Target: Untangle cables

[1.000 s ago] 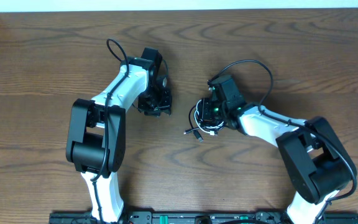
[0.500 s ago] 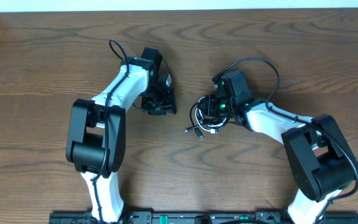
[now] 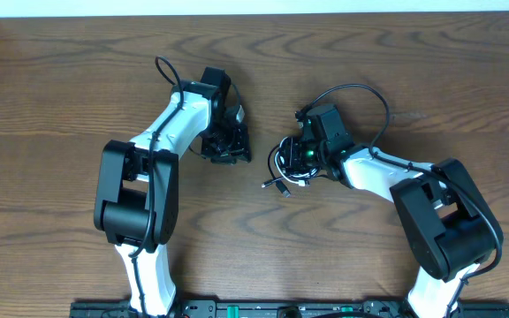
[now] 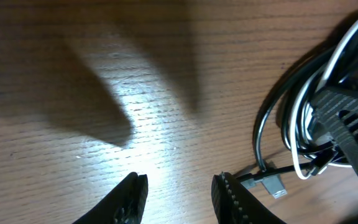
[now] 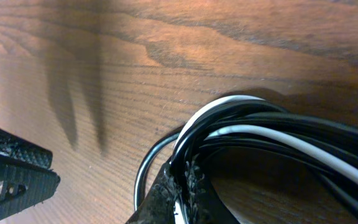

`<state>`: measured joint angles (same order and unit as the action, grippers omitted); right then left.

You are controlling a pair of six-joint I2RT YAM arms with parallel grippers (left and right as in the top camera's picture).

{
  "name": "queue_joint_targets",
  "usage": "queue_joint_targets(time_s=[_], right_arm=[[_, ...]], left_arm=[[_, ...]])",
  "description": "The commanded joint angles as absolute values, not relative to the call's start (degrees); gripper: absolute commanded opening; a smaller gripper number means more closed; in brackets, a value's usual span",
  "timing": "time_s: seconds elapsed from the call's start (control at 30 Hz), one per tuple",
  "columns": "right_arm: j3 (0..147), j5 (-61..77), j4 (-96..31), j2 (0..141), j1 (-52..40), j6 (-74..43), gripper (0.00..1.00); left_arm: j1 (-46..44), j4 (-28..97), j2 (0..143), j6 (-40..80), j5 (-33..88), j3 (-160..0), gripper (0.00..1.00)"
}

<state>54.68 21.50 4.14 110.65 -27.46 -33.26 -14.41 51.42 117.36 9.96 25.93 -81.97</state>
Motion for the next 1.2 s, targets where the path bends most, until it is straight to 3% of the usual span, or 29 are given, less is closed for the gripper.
queue_joint_targets(time_s=[0.0,0.27,0.47,0.77,0.93,1.03,1.17], right_arm=[[54.63,26.28,3.92,110.24,-26.22,-32.49,0.01],[54.63,53.82,6.98,107.68,-17.63,-26.33,0.01],[54.63,62.74,7.09,107.68,-14.22,-25.36,0.01],[54.63,66.41,8.45,107.68,-14.06,-24.99,0.01],[54.63,66.13,8.36,107.68,-13.61,-24.95,0.02],[54.63,66.19,8.36,107.68,-12.58,-24.99,0.17],[54.63,67.33,8.34,107.55,-9.45,-24.99,0.26]], left_arm=[[-14.39,51.66,117.01,7.16,29.65,-81.23,0.39],[-13.23,51.29,117.01,-4.58,52.9,-81.23,0.39],[-11.38,47.59,117.01,-6.85,68.99,-81.23,0.39],[-12.82,45.23,117.01,-7.11,69.34,-81.23,0.4],[-13.04,44.51,117.01,-6.68,62.85,-81.23,0.4],[-13.06,44.58,117.01,-4.51,59.2,-81.23,0.4],[-14.15,46.11,117.01,-4.43,56.97,-81.21,0.4]])
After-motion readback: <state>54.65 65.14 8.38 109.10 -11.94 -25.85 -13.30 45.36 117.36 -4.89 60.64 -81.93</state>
